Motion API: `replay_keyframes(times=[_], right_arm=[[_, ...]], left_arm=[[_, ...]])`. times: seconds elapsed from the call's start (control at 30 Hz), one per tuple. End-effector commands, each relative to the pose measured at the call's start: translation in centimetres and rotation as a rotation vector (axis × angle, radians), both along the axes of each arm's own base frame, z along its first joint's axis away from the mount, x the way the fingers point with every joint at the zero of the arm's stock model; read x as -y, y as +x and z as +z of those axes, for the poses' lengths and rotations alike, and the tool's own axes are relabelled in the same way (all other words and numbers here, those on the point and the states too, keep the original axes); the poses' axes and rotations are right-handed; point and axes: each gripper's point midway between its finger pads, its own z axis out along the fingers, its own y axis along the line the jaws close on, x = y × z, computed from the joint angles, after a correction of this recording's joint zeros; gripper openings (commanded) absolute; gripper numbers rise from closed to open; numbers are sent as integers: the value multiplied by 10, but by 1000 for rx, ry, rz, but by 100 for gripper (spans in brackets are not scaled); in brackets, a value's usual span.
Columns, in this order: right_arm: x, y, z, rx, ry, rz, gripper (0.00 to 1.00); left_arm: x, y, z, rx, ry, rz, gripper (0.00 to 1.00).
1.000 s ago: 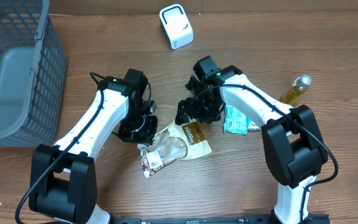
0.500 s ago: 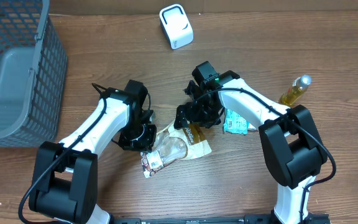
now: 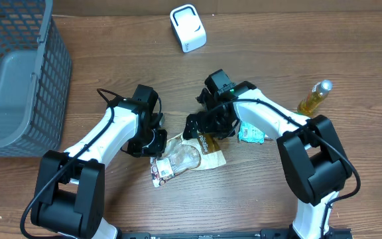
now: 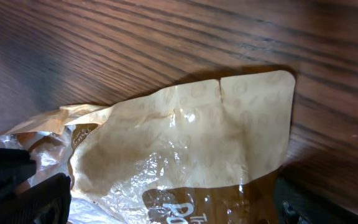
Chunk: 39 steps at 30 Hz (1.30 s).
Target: Scan the item barcode
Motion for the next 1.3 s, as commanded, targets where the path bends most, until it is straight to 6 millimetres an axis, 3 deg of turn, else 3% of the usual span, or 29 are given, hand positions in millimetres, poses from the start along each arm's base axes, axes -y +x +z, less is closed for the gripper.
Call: replay_keyframes(times=[0.0, 0.23, 0.67, 0.87, 1.0, 1.27], right_arm=[[-5, -24, -22, -90, 4, -17, 99], [-26, -27, -10, -121, 142, -9, 97], [-57, -28, 13, -152, 335, 18, 69], [-62, -27, 18, -143, 369, 30, 54], [-66, -29, 23, -158, 407, 43, 51], [-63, -27, 19, -142, 381, 36, 33]], left_arm=[[-7, -2, -11, 0, 38, 20, 6], [-10, -12, -35, 16, 34, 27, 9], [-9, -8, -38, 39, 26, 27, 9], [-9, -8, -38, 40, 26, 27, 9], [-8, -7, -38, 43, 25, 27, 9], [-8, -6, -38, 46, 24, 28, 10]])
